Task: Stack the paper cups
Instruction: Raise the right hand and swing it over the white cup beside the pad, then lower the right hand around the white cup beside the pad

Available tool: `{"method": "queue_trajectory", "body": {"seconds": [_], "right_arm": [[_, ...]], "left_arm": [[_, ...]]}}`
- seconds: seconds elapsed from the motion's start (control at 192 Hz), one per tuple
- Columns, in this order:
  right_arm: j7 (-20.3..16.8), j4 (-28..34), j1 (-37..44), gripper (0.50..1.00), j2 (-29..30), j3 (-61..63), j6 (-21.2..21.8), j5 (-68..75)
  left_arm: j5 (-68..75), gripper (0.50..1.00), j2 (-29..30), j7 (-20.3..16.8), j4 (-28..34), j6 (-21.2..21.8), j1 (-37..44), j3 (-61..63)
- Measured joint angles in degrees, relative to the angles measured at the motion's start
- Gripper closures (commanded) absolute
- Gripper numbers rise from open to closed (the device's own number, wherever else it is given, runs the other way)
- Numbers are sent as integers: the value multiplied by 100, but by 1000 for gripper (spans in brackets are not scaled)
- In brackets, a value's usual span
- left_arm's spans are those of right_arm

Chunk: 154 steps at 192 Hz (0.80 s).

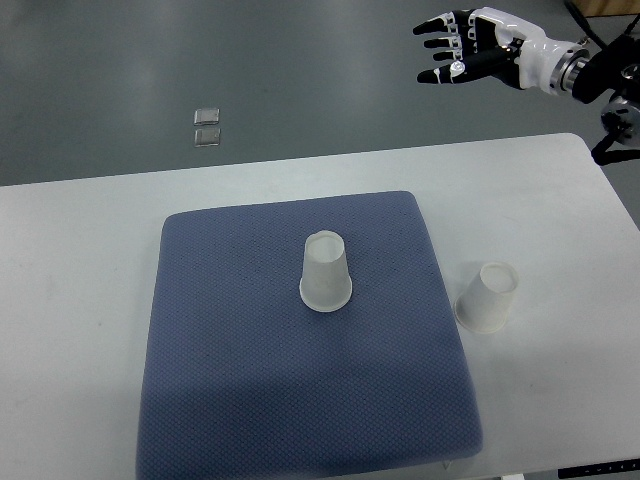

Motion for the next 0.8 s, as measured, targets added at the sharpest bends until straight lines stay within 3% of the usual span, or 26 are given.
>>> {"method": "queue_trajectory", "body": {"seconds": [0.141, 0.292, 0.802], "right_arm": [[1, 555, 368, 579, -415, -384, 550, -979], [29, 1196, 761, 579, -703, -1087, 831, -1846], [56, 1708, 1016, 579, -772, -2367, 769, -3746]], "left_arm": [[0, 500, 0, -1, 0, 0, 0, 0], [0, 500, 0, -1, 0, 0, -1, 0], [0, 500, 0, 1, 0, 0, -2, 0]]}}
